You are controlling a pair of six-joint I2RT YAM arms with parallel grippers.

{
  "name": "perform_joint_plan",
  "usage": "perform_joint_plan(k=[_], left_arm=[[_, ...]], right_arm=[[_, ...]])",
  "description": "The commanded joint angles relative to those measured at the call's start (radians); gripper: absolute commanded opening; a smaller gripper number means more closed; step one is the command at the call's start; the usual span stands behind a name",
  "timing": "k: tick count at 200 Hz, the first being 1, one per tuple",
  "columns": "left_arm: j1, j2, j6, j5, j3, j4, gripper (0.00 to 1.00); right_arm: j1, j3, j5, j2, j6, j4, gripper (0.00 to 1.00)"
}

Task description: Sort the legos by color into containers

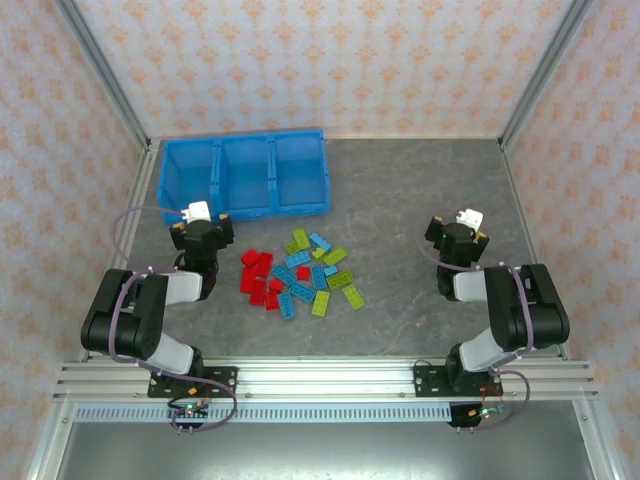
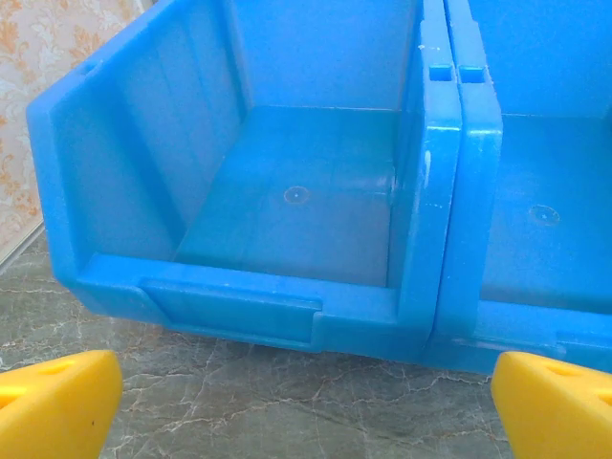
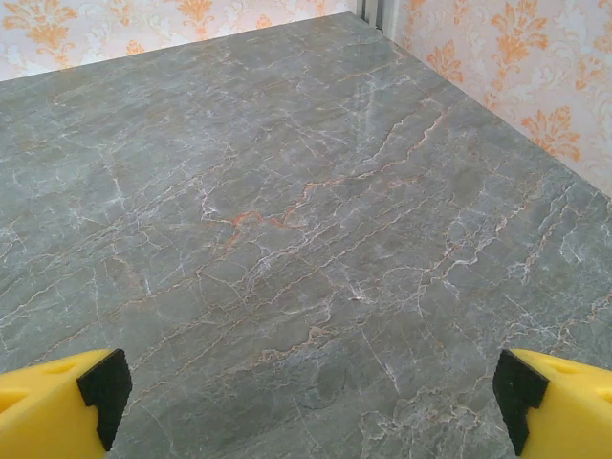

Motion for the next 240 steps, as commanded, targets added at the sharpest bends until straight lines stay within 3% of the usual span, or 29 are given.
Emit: perform_joint_plan(k=[1,114,129,148,170,185,203,240], left_arm=[[-0.006,0.0,0.006,-0.005,-0.003,0.015,1.0],[-0.006,0.0,0.005,-0.004,-0.003,0.014,1.0],[-0.006,0.0,0.005,-0.005,-0.003,0.015,1.0],[-0.006,-0.001,0.006,-0.005,-0.006,0.019,1.0],[-0.015,-0.064,-0.006,-0.065,0.007,-0.049,1.0],[-0.041,-0.181,-0.053,-0.17,0.053,-0.257,0.99],[-0.049,-0.331,-0.213,-0.187,0.156,-0.594,0.95],[-0.147,-0.46,-0.466,-0.028,0.375,-1.123,0.89]], right_arm=[[0.007,0.02,0.024,-0.004,-0.006,0.007,0.99],[0.009,0.015,0.038,-0.037,-0.007,0.002,0.99],[0.024,0.046,0.067,-0.154,-0.008,-0.15,0.99],[0.032,0.193,0.174,-0.332,0.218,-0.639,0.99],[0.035,0.308,-0.006,-0.508,0.42,-1.013,0.99],[0.061,0.368,-0.218,-0.581,0.431,-1.157,0.99],[0.134,0.439,-0.38,-0.618,0.42,-1.297,0.99],[0.363,0.529,-0.499,-0.581,0.407,-1.484,0.99]])
